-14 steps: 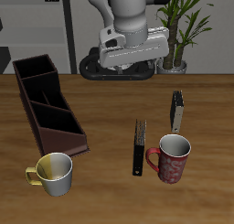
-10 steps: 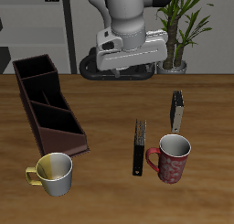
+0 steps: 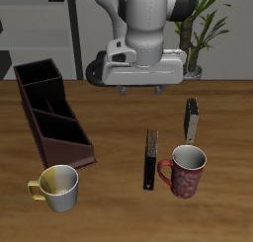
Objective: Place the black book into the right desk caddy's right compartment
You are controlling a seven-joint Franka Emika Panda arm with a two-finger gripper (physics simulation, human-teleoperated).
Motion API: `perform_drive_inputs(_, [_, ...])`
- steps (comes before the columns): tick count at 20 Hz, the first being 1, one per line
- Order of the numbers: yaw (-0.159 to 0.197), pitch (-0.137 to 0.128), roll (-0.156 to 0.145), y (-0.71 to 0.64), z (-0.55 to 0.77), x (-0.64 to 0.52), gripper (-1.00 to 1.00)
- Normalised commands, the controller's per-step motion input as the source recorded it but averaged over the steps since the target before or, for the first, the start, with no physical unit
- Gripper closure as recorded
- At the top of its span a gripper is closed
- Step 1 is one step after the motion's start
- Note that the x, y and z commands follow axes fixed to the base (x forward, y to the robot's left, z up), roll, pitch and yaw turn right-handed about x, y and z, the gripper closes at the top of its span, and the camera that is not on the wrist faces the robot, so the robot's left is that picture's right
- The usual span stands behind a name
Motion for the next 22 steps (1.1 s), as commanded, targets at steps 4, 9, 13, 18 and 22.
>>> perform_drive_inputs(4, [0.0, -0.014, -0.105, 0.13, -0.2, 0.17, -1.0])
perform_drive_inputs(9, [0.015, -0.001, 0.023, 0.17, -0.07, 0.13, -1.0])
perform_drive_inputs(13, [-0.02, -0.011, -0.006, 0.09, -0.1, 0.14, -1.0])
perform_drive_inputs(18, [-0.022, 0.006, -0.013, 0.0, -0.23, 0.13, -1.0])
perform_drive_inputs(22, [-0.042, -0.013, 0.008, -0.03, -0.29, 0.1, -1.0])
